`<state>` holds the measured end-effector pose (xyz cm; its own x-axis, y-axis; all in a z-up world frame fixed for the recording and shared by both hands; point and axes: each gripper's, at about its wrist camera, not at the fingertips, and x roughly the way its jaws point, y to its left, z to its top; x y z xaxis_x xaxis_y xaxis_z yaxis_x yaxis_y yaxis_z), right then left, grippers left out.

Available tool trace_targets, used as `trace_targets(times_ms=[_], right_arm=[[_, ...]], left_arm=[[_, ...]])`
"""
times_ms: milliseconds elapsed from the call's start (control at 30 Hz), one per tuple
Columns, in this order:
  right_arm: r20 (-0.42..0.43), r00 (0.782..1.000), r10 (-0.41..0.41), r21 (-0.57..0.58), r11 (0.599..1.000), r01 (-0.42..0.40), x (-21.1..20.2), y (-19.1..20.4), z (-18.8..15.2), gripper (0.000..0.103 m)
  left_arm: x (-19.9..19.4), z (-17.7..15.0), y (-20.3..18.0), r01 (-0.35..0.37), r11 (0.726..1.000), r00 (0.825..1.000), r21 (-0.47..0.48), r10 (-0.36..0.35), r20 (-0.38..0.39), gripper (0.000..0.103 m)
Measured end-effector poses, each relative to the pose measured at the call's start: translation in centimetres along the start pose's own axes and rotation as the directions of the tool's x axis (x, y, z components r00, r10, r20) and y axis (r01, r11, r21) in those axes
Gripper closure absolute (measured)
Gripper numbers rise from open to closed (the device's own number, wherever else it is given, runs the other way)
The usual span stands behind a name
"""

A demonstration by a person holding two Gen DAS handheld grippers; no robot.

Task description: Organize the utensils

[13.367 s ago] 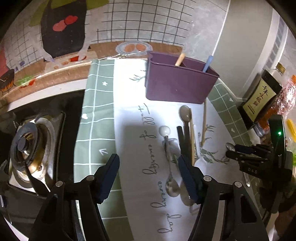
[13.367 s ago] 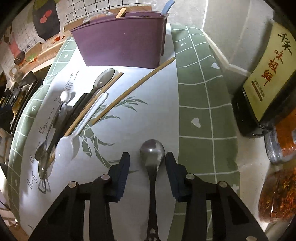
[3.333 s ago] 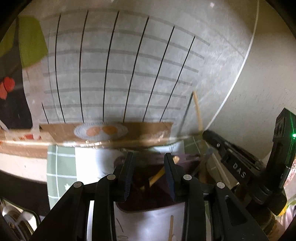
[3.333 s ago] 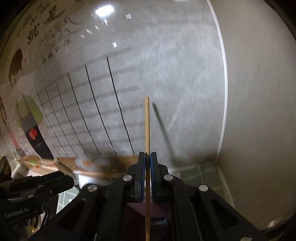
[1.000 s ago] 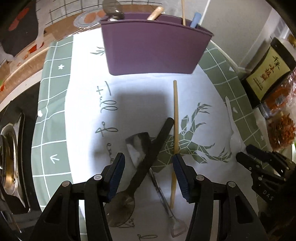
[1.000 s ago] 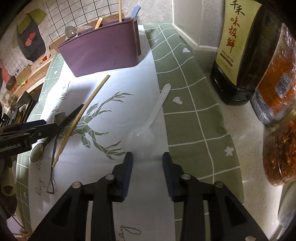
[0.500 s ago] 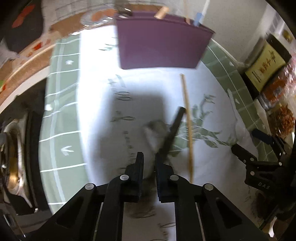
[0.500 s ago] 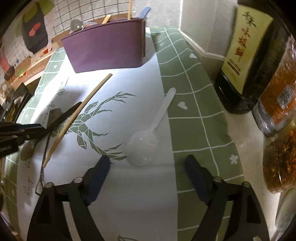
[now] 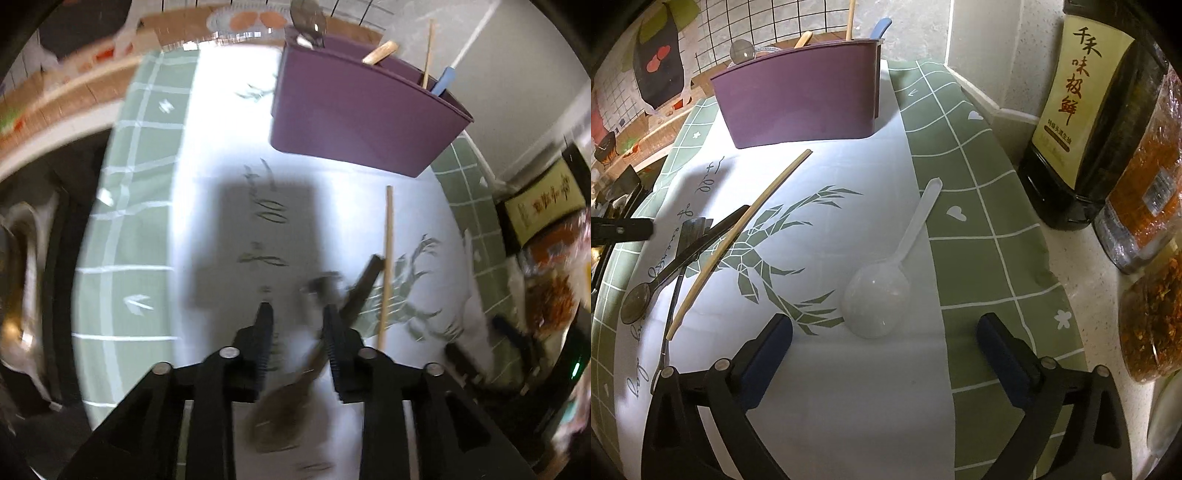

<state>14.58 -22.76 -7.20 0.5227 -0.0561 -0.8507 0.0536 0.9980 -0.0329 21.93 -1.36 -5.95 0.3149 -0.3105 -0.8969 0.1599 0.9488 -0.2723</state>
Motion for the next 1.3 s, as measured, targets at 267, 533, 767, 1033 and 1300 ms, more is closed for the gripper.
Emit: trace_targets(times_ms=[267, 533, 767, 1033, 1300], right_arm=[[0.005, 1.0, 0.012, 0.011, 1.0, -0.013, -0.1, -0.3, -0.3, 0.003], [0.001, 1.0, 0.026, 0.006, 1.0, -0.026, -0.2, -0.3, -0.3, 0.003], [0.093, 0.994, 0.048, -0.145, 0.989, -0.034, -2.7, 2.6, 1.6, 0.008], [-0.04, 0.978, 0.205, -0.124, 0.97, -0.208, 1.1, 8.5, 6.1, 0.032], [-0.069, 0.987, 0.144, -0.161, 0.975, -0.153, 3.1, 10.1, 6.3, 0.09]], left_arm=[[2.3, -0.8, -4.4, -0.06, 0.99, 0.998, 0.127, 0.061, -0.003, 0.069], [2.3, -1.7, -4.9, -0.15, 0.956, 0.989, 0.251, 0.148, 0.027, 0.069], [0.1, -3.3, -0.3, -0.145, 0.979, 0.989, 0.142, 0.141, 0.034, 0.079], [-2.4, -5.2, 2.8, -0.07, 0.997, 0.998, 0.023, 0.07, 0.007, 0.081], [-4.2, -5.3, 2.8, -0.034, 0.999, 0.999, 0.022, 0.034, 0.02, 0.08]])
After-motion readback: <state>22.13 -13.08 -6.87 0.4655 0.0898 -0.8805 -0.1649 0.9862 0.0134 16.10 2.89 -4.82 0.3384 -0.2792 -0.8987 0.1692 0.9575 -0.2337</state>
